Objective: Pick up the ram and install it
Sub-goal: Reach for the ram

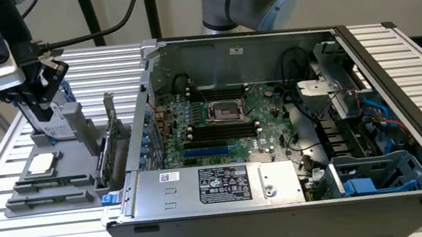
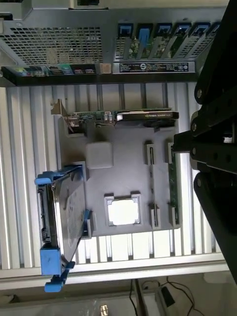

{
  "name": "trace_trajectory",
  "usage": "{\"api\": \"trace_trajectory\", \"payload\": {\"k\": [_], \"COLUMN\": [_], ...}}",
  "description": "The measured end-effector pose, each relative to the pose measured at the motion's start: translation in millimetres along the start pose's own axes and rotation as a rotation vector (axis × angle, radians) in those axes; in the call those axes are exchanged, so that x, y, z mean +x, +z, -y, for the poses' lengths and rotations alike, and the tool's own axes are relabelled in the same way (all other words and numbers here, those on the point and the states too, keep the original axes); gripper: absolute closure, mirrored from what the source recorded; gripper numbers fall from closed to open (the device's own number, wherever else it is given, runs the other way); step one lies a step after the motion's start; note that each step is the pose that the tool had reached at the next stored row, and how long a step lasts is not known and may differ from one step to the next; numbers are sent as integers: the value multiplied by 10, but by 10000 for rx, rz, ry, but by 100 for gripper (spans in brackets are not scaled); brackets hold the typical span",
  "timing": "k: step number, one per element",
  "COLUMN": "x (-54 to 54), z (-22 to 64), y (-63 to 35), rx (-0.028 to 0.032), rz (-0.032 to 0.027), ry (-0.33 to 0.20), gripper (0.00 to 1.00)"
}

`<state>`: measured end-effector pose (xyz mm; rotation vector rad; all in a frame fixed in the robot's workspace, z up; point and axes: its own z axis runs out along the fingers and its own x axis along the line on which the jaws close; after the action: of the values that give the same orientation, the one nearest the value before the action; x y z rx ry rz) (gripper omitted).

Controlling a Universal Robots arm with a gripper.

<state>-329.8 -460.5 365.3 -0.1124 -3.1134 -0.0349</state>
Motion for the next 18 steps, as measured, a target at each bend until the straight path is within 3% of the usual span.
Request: {"api": "trace_trajectory", "payload": {"k": [9,18], "x": [236,390], "z": [86,143], "y": [52,91], "rx": [34,82], "rz": [1,-3], "ry": [2,-9], "gripper": [89,89]}}
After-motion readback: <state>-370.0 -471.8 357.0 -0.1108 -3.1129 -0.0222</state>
